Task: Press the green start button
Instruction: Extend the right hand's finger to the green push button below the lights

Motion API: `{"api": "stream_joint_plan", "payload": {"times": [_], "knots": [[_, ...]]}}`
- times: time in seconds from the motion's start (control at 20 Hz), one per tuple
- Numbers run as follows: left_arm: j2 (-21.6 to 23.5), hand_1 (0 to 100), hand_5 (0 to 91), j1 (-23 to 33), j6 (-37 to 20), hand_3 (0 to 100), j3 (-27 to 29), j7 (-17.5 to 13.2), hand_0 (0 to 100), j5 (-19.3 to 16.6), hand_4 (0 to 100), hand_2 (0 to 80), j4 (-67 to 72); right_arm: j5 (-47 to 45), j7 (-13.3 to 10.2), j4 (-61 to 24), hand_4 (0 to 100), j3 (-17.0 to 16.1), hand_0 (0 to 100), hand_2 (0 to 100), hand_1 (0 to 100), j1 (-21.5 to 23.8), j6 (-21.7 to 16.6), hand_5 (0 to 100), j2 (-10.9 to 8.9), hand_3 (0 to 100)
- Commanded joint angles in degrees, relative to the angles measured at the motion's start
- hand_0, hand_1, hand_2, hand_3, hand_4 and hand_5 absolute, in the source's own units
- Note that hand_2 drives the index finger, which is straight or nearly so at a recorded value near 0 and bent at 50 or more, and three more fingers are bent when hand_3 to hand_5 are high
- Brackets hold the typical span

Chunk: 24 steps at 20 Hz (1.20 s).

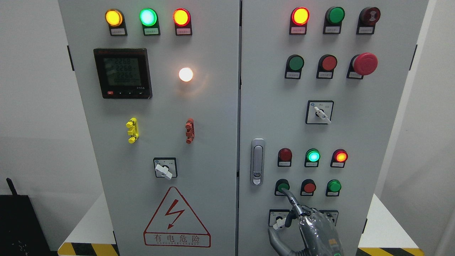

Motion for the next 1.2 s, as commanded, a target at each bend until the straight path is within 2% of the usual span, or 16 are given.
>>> {"api": "stream_joint_plan", "payload": {"times": [0.0,1.15], "knots": [[0.0,56,0.0,0.0,0.0,0,0.0,0.0,12,0.0,0,0.0,0.0,0.1,0.1,1.0,62,-1.0,43,0,30,-0.3,0.2,49,0.01,70],[0.0,56,0.0,0.0,0.0,0,0.0,0.0,12,0.0,0,0.0,0.0,0.2,0.0,2.9,62,-0.9,43,0,30,-1.4,1.0,48,0.01,70]]}}
